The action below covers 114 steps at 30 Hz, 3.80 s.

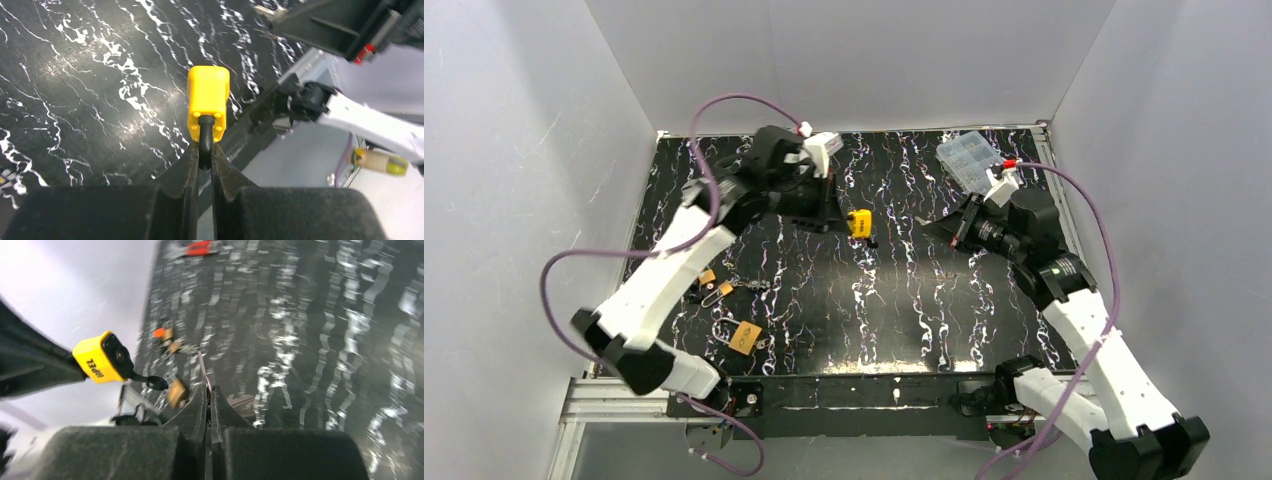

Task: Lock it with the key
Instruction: Place the key at the center of the board, then pick up the lock from the center of the board.

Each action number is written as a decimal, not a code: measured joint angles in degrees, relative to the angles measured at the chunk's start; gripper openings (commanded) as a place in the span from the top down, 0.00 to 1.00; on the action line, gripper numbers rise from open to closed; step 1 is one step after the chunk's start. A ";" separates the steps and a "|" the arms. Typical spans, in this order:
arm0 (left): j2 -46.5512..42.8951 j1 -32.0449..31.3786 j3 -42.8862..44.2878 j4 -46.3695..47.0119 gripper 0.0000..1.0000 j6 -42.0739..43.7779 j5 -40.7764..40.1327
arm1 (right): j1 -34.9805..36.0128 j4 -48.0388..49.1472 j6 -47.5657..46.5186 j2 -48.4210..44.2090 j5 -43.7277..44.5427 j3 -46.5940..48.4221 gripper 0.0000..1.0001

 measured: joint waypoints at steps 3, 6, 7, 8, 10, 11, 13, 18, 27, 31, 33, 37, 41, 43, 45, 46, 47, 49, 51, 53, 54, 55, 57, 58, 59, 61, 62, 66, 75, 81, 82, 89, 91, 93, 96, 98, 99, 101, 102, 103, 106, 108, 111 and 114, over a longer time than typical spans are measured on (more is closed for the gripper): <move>6.97 0.02 -2.51 5.46 1.00 -3.69 -1.75 | -1.99 -3.34 1.51 2.75 6.69 -1.57 0.99; 16.17 -0.11 -2.99 10.45 1.00 -6.95 -2.01 | -4.59 -6.93 2.71 5.03 11.67 -3.02 0.99; 18.78 -0.17 -2.99 12.02 1.00 -7.82 -1.92 | -5.62 -7.10 2.99 6.01 12.92 -3.19 0.99; 21.49 -0.26 -2.99 13.81 1.00 -8.72 -1.70 | -6.71 -7.10 3.19 7.08 14.03 -3.39 0.99; 26.45 -0.46 -2.97 17.35 1.00 -10.58 -0.72 | -9.09 -7.04 3.78 9.73 16.11 -3.76 0.99; 29.38 -0.61 -2.89 19.63 1.00 -11.76 0.28 | -10.05 -6.86 4.04 11.23 16.72 -3.89 0.99; 33.99 -0.90 -2.43 22.51 1.00 -13.42 1.79 | -11.82 -6.21 4.26 14.36 17.64 -4.33 0.99; 45.53 -1.25 1.33 29.20 1.00 -18.18 7.17 | -13.46 -4.85 4.33 22.49 18.27 -4.70 0.99; 52.98 -1.27 4.81 35.45 1.00 -24.30 15.32 | -13.46 -3.63 3.69 34.23 18.25 -3.13 0.99; 55.34 -1.27 7.72 34.40 0.86 -24.39 16.57 | -13.46 -3.08 2.80 36.72 18.16 -1.33 0.99; 55.82 -1.20 8.52 32.70 0.75 -23.85 16.59 | -13.46 -2.86 2.56 37.44 17.92 -0.85 0.99; 55.93 -0.87 10.47 28.63 0.54 -22.32 16.55 | -13.46 -2.29 2.45 39.36 17.27 -0.37 0.99; 56.74 -0.44 13.44 25.40 0.37 -20.50 15.91 | -13.18 -1.79 2.36 41.83 16.00 0.02 0.99; 56.85 -0.15 14.23 23.39 0.32 -18.97 14.67 | -12.87 -1.81 2.25 42.93 15.80 0.61 0.99; 56.85 0.17 15.06 20.81 0.27 -17.44 12.81 | -12.41 -1.79 2.08 43.65 15.78 1.29 0.99; 56.85 0.37 15.41 19.61 0.27 -16.46 11.69 | -12.22 -1.81 1.97 43.78 15.74 1.55 0.97; 56.83 0.61 15.98 17.99 0.26 -15.43 10.32 | -12.02 -1.77 1.92 43.82 15.63 1.79 0.93; 56.43 1.07 16.63 14.88 0.23 -13.11 6.91 | -11.39 -1.77 1.70 43.82 15.47 2.29 0.86; 55.25 1.36 16.39 12.52 0.21 -11.45 4.07 | -10.80 -1.75 1.53 43.82 15.50 2.45 0.78; 52.83 1.57 15.02 10.99 0.19 -10.05 1.11 | -9.86 -1.86 1.44 43.80 15.76 2.58 0.66; 50.66 1.77 13.70 10.12 0.17 -9.31 -0.44 | -9.35 -2.08 1.49 43.80 15.91 2.69 0.60; 48.92 1.84 12.55 9.77 0.16 -8.85 -1.66 | -8.90 -2.25 1.40 43.78 15.93 2.84 0.54; 42.49 1.99 7.74 9.01 0.14 -7.63 -4.79 | -8.02 -2.60 1.09 43.58 16.17 3.08 0.45; 38.71 2.08 4.96 8.92 0.13 -7.10 -6.05 | -7.74 -2.84 1.01 43.30 16.28 3.15 0.42; 34.97 2.19 2.34 8.87 0.13 -6.71 -7.04 | -7.58 -3.15 0.83 42.86 16.37 3.17 0.39; 21.24 2.67 -5.35 7.78 0.12 -5.57 -10.38 | -7.21 -5.31 -0.37 40.63 17.55 4.33 0.34; 18.23 2.93 -7.54 8.76 0.12 -5.53 -11.30 | -6.67 -5.77 -0.61 39.80 18.16 4.83 0.33; 1.18 7.65 -21.94 6.54 0.10 -5.81 -15.91 | 0.26 -7.87 -2.58 35.95 20.63 8.33 0.32; -18.86 21.00 -30.21 -2.95 0.02 -6.91 -25.38 | 25.59 -4.59 -9.11 39.52 20.11 18.62 0.29; -20.13 22.12 -20.98 -10.16 0.02 -7.30 -28.55 | 37.11 -4.22 -15.47 54.16 17.79 29.18 0.26; -20.26 22.12 -18.51 -10.93 0.02 -7.34 -28.74 | 38.36 -4.31 -16.24 56.19 17.22 30.60 0.26; -21.90 22.12 -6.86 -13.35 0.02 -9.01 -28.74 | 44.96 -5.38 -21.09 66.29 15.69 40.74 0.21; -22.21 22.12 -6.14 -13.57 0.02 -9.64 -28.04 | 46.49 -5.95 -22.25 68.28 15.76 43.87 0.20; -22.05 22.12 -5.42 -13.77 0.02 -10.19 -27.08 | 47.78 -6.10 -23.52 70.03 15.78 46.56 0.18; -21.44 22.12 -4.68 -13.94 0.02 -10.73 -25.97 | 49.40 -7.50 -25.57 72.85 15.76 50.73 0.17; -21.07 22.12 -4.57 -13.92 0.02 -11.02 -25.22 | 50.45 -8.90 -27.06 75.49 15.82 54.38 0.17; -21.00 22.12 -4.57 -13.94 0.02 -11.17 -24.96 | 50.99 -9.57 -27.76 76.76 15.87 55.91 0.16; -21.05 22.12 -4.57 -13.90 0.02 -11.41 -24.46 | 51.95 -10.75 -29.16 79.01 15.91 58.27 0.16; -21.18 22.12 -4.57 -13.90 0.02 -11.54 -24.26 | 52.41 -11.47 -29.79 80.06 16.06 59.17 0.15; -21.31 22.12 -4.57 -13.90 0.02 -11.61 -24.06 | 52.72 -12.26 -30.25 80.94 16.17 59.98 0.15; -21.53 22.12 -4.57 -13.92 0.02 -11.65 -23.85 | 53.62 -14.05 -31.50 83.89 16.68 62.64 0.15; -21.57 22.12 -4.57 -13.92 0.02 -11.63 -23.74 | 54.10 -15.21 -32.09 85.26 16.81 63.69 0.14; -21.64 22.12 -4.57 -13.92 0.02 -11.63 -23.67 | 54.47 -16.57 -33.00 87.12 17.07 65.77 0.13; -21.79 22.12 -4.61 -13.90 0.02 -11.61 -23.54 | 54.60 -17.53 -33.59 88.35 17.44 67.36 0.13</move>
